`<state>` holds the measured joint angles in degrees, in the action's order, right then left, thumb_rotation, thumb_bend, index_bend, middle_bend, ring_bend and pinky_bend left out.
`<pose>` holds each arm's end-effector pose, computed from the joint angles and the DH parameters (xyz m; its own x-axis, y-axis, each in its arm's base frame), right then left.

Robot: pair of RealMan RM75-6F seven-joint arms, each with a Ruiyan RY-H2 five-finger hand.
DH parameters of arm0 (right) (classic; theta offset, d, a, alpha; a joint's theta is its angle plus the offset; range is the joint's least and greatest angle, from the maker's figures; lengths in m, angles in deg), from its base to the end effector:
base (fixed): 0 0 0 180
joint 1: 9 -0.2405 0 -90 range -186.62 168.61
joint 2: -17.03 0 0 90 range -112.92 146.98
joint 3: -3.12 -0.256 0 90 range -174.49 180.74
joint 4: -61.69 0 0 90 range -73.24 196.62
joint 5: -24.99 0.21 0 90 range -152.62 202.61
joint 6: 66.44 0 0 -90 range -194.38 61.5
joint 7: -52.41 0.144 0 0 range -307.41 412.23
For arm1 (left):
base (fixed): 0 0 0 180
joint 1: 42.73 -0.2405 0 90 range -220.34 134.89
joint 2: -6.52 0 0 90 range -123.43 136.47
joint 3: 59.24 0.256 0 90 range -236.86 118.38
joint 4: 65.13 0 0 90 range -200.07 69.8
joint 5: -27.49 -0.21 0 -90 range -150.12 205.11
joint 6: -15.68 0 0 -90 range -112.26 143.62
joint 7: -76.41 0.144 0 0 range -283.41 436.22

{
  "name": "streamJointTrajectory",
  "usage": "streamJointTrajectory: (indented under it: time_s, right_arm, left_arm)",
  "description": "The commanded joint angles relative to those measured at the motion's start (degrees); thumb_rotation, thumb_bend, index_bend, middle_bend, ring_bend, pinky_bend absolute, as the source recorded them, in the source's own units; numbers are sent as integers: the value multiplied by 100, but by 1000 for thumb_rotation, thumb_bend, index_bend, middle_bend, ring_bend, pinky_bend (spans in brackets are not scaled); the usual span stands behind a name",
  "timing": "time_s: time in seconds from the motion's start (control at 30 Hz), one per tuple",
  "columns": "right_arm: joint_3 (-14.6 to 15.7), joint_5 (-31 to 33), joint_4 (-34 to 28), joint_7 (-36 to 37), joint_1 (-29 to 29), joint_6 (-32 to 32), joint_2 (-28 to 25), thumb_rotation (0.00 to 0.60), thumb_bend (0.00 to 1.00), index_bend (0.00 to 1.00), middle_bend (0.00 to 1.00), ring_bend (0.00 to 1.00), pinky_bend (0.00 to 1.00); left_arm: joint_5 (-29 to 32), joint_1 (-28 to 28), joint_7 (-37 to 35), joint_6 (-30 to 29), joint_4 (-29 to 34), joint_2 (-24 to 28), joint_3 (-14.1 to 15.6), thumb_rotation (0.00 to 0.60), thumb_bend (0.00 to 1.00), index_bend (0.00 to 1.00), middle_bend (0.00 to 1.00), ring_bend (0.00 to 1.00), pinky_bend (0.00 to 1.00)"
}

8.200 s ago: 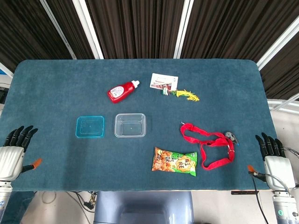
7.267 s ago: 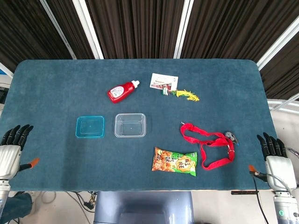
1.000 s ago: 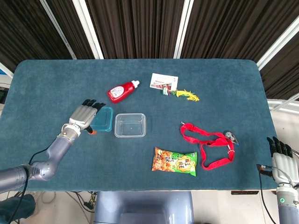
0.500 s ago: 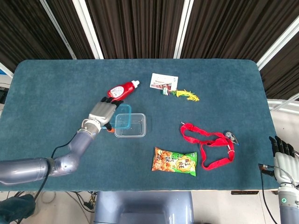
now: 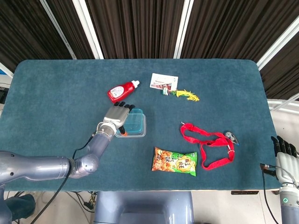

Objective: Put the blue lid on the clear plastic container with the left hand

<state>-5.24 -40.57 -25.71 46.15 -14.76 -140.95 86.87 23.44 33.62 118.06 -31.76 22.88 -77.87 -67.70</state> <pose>-0.3641 -0.1982 0.1415 0.3843 -0.1065 0.9170 -0.8610 0.3172 0.3977 -0.0438 0.4009 -0.0208 0.5030 0.5039 0.7022 0.8628 -0.2461 -0.4415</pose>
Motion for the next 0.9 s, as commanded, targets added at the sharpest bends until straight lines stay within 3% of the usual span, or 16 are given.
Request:
streamJointTrajectory:
  time_s: [0.03,0.9]
  right_arm:
    - [2,3,5,-3,-3,7,6,600,268,36,1,0,0]
    - [-32,0,-18,63,21,-45,-19,600,268,36,1,0,0]
  left_arm:
    - [-58,42,35,-36,-35,-64,15,600,180,119,376,0,31]
    - [-49,43,153,-434,-47,-443,44,600,180,131,365,0,22]
